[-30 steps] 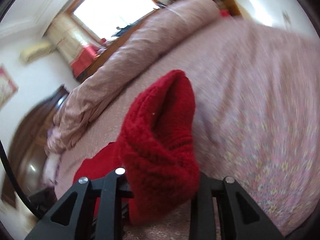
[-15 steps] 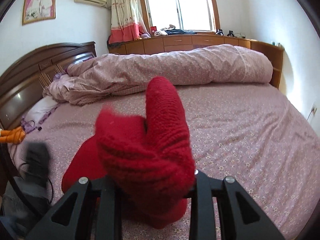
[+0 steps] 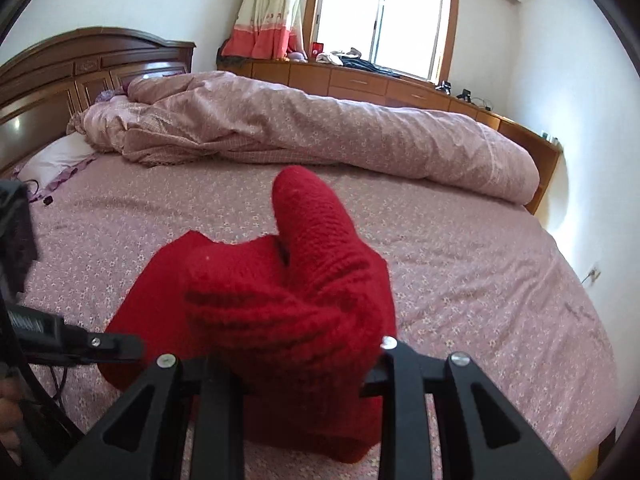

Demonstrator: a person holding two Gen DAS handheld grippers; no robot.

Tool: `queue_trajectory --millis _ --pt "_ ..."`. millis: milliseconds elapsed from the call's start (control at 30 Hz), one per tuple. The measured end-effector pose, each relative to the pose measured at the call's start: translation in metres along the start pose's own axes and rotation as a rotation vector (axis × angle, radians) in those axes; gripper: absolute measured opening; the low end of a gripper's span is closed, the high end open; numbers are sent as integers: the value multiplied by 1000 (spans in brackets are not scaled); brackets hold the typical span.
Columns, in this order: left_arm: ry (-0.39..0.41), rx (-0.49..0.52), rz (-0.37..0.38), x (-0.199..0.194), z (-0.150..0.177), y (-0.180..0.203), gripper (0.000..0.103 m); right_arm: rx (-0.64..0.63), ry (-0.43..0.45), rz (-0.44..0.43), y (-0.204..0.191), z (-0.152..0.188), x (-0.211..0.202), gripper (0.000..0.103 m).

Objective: Fold small clothes

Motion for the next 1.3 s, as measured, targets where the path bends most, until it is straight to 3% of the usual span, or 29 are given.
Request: queue_trajectory --millis 133,300,333,400,533,667,767,1000,1067,1100,1167,1300 --pt "-67 -6 62 42 -18 26 45 21 6 -5 17 10 -7 27" --pt "-15 -31 118 57 -29 50 46 37 7 -4 28 17 -8 27" --pt "-5 -34 122 59 -32 52 50 40 10 -8 29 18 -8 27" --pt "-7 -29 116 65 -39 51 55 45 12 -15 30 20 -8 27" --pt "-15 -28 111 75 -63 54 55 13 16 -4 24 27 -7 27" --pt "22 56 96 59 -69 68 56 -16 13 6 18 31 -8 27" --pt "1 91 73 62 -74 78 57 -36 7 -1 10 33 -6 27" --pt "-58 147 -72 84 -85 78 56 -115 11 22 -8 37 -6 27" --pt "-34 174 -105 71 -85 77 35 -135 12 29 -13 38 -7 27" --pt "-17 189 -151 69 -87 77 15 -144 16 37 -15 38 -7 27" --pt "-3 229 -181 58 -82 78 9 -152 23 45 -17 35 -9 27" --pt "19 330 -226 46 -91 93 6 -205 67 86 -34 20 -17 27"
Point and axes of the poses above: each gripper's, at about its wrist camera, not at the fingertips, and x roughly the way its jaws point, y to its right, z to its underside, the point moved 5 cm from there along x, roughly the way its jaws point, and after that the axes turned 7 degrees about z, right-handed, at the moved point
